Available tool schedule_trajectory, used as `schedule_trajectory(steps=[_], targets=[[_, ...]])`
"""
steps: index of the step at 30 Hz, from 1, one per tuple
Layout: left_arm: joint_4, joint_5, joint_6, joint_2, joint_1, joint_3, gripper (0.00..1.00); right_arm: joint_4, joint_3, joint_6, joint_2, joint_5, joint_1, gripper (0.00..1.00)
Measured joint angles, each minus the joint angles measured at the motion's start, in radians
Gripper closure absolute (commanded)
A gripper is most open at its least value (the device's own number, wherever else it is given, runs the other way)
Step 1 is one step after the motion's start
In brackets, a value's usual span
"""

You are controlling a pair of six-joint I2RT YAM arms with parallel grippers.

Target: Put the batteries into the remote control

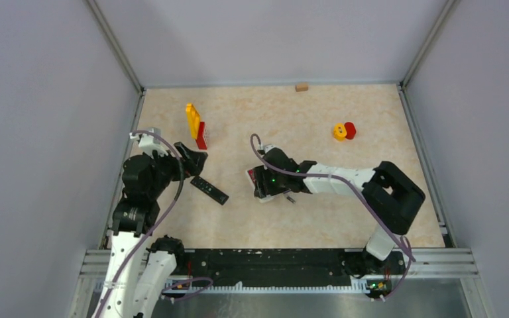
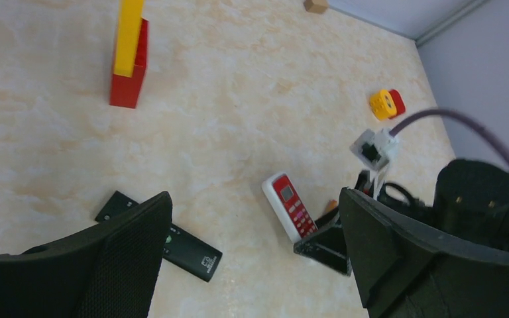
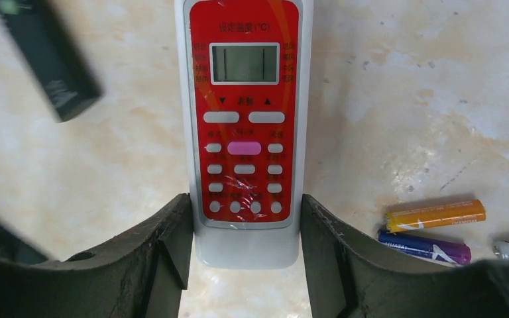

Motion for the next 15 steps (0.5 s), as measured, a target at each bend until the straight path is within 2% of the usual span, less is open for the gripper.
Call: schedule_trajectory(steps=[6,10,15], targets=[[0.072,0.191,-0.035,0.027,0.000,-0.047,0.01,0.248,-0.117,0.046,-0.174,-0.383,-0.119,0.62],[0.162,0.314,-0.122,0.042,0.000,-0.072,0.01,0.467,-0.137,0.166,-0.238,-0.608,-0.140,0.62],[0.340,0.444,-0.288,0.046,0.000,-0.106,0.01,0.718,-0.137,0.343,-0.262,-0.794,-0.142,0.62]])
